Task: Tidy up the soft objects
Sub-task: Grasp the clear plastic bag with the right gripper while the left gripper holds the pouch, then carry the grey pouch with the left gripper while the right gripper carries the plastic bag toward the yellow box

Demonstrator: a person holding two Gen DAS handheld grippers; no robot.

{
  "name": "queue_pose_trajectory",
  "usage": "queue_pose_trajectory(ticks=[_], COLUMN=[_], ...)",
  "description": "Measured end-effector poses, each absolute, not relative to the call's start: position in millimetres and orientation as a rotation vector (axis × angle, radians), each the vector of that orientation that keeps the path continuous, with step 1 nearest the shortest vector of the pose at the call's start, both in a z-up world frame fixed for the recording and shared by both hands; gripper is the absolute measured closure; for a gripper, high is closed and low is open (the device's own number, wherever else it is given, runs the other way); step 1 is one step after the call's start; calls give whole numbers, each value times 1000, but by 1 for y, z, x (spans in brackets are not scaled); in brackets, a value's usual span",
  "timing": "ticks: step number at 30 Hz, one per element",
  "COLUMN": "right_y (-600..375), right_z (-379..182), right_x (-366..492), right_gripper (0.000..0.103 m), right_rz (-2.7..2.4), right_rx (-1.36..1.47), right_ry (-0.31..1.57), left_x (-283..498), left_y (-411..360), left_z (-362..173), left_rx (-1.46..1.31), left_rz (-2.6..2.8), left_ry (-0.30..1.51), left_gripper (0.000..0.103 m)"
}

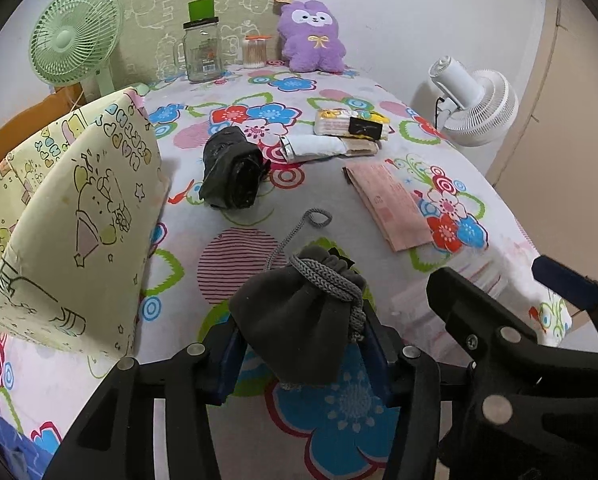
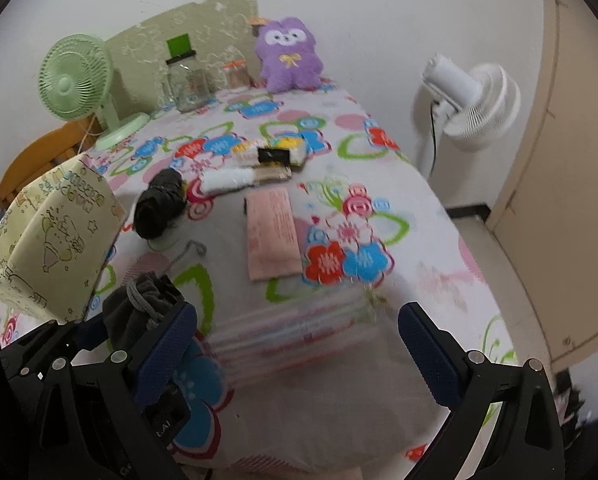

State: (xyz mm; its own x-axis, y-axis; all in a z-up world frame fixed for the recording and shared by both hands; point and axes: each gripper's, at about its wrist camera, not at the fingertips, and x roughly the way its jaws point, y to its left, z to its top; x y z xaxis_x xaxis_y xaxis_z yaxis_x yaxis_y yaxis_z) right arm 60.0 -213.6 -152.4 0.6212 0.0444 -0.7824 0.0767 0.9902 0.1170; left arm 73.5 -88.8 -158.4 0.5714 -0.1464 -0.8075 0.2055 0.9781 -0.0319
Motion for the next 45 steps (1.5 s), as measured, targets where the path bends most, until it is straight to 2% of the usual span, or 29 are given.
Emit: queue_pose_trajectory(ticks=[8,15,17,19,23,24,30,45], right_y=[-220,-214,-211,-209,-209,-210,-206,-197], right_z=[-172,-177,-178,-177,-176,-176,-169,-119], right_x=[69,81,84,87,90,90,90,84], right_gripper=[5,15,21,34,48,59,78,82], right_rz=[-29,-17,-26,-27,-16,-9,26,47], right_rx=[253,228,206,186,175,181,169,121], right_ry=[985,981,977,977,974,973,955,843], left_x=[77,81,81,81,82,83,81,75], left_y=[-92,-96,-98,-98,-99,-99,-99,-92], left_z=[-162,-164,-164,-165,-164,-164,-159,-115], left_rx=[79,102,108,109,106,103,99,69], left_rz=[-206,-190,-182,-178,-178,-181,-189,-184], left_ry=[959,961,958,958,961,963,952,864], left_gripper=[50,50,50,50,51,51,51,51])
